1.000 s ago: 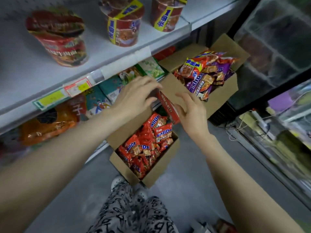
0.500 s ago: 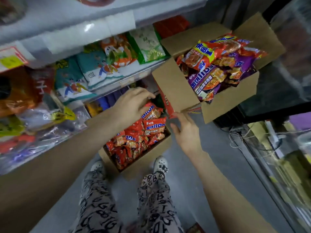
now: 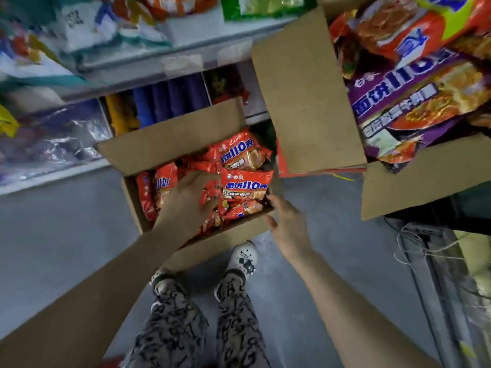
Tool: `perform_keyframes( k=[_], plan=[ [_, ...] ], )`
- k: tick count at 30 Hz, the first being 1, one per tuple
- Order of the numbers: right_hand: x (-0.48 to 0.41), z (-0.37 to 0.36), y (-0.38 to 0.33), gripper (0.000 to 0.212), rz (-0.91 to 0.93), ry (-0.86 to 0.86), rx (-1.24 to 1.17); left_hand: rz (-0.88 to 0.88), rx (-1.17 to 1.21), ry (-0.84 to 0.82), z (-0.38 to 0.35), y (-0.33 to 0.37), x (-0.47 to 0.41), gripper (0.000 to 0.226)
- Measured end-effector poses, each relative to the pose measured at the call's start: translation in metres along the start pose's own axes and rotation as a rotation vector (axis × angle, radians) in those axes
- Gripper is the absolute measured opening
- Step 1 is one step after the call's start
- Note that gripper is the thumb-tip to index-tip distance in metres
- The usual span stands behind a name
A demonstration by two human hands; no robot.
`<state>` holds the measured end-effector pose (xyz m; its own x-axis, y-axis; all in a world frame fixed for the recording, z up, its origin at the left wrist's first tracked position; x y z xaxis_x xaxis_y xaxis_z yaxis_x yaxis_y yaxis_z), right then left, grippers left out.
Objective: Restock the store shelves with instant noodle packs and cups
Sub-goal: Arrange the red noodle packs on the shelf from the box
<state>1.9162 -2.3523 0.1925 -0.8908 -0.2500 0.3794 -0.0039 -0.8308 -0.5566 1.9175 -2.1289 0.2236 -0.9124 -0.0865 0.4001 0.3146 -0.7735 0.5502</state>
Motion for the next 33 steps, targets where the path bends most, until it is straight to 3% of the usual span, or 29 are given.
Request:
perform_keyframes(
  k=[6, 11, 18, 26, 33],
  plan=[
    [-0.045, -0.084, 0.073, 0.068, -0.159, -0.030, -0.095, 0.075, 0.065, -0.038, -0.082, -0.046, -0.029, 0.054],
    [-0.082, -0.128, 0.135, 0.077, -0.309, -0.019, -0.091, 0.114, 0.077, -0.106, -0.147, -0.077, -0.059, 0.063],
    [-0.133, -0.165, 0.182, 0.084, -0.360, 0.060, -0.410, 0.130, 0.106, -0.122, -0.198, -0.109, -0.089, 0.074],
    [-0.150, -0.187, 0.195, 0.038, -0.414, 0.039, -0.550, 0.180, 0.147, -0.156, -0.214, -0.141, -0.093, 0.076],
    [-0.120, -0.164, 0.139, 0.042, -0.307, -0.022, -0.638, 0.219, 0.253, -0.161, -0.189, -0.148, -0.077, 0.079]
  ],
)
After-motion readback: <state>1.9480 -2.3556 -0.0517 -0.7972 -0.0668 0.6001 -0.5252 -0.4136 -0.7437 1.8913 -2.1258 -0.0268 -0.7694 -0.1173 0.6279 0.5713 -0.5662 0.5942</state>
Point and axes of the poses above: each hand's wrist, its own x-axis away from the middle knuckle, its own z-axis out of the back of the hand, y = z × x, the point moved 9 cm from there along -x, towards the middle knuckle, and after that the axes turned 6 degrees about z, right-handed, at the moved point
